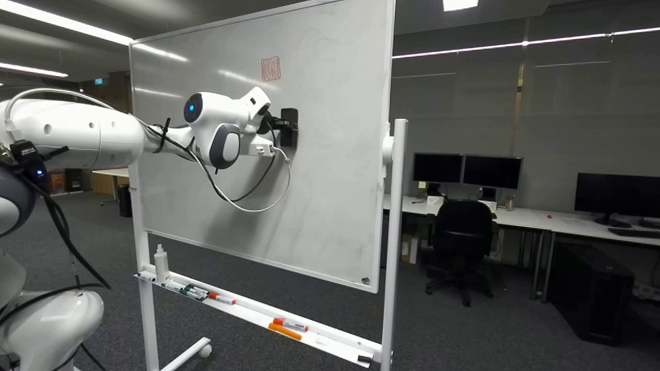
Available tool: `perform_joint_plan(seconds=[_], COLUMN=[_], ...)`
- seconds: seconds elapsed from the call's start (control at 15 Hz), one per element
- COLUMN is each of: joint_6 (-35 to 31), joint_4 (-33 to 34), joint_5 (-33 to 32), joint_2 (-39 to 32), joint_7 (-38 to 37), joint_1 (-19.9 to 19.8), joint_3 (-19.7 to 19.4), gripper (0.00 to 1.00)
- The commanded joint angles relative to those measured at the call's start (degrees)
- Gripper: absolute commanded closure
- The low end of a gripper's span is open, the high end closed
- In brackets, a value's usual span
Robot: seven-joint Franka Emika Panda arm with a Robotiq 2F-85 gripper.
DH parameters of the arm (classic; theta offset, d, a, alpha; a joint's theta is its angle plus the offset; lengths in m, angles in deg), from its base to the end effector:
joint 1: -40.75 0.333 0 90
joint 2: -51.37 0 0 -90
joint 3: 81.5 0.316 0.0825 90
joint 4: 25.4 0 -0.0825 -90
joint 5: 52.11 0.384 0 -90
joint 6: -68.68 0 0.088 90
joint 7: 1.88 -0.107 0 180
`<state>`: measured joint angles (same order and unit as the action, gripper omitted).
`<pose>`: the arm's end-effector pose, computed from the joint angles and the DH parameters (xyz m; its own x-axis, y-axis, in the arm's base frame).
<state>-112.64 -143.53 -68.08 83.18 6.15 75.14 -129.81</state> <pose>0.4287 -0.2237 0.7505 0.0698 0.0041 0.9976 -0.1241 -0.9922 0.0127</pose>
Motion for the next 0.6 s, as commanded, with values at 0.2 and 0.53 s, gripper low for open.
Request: perform_joint_plan(seconds=[0.2, 0.53], joint_6=[-1.0, -0.64], joint_4=[3.92, 3.76], joint_5=[2.71, 1.97], joint_2=[-4.66, -4.4], joint_7=[-2.18, -1.97], joint_1=[1.27, 2.18], joint_3=[-4.6, -2.43], gripper=[0.7, 0.7])
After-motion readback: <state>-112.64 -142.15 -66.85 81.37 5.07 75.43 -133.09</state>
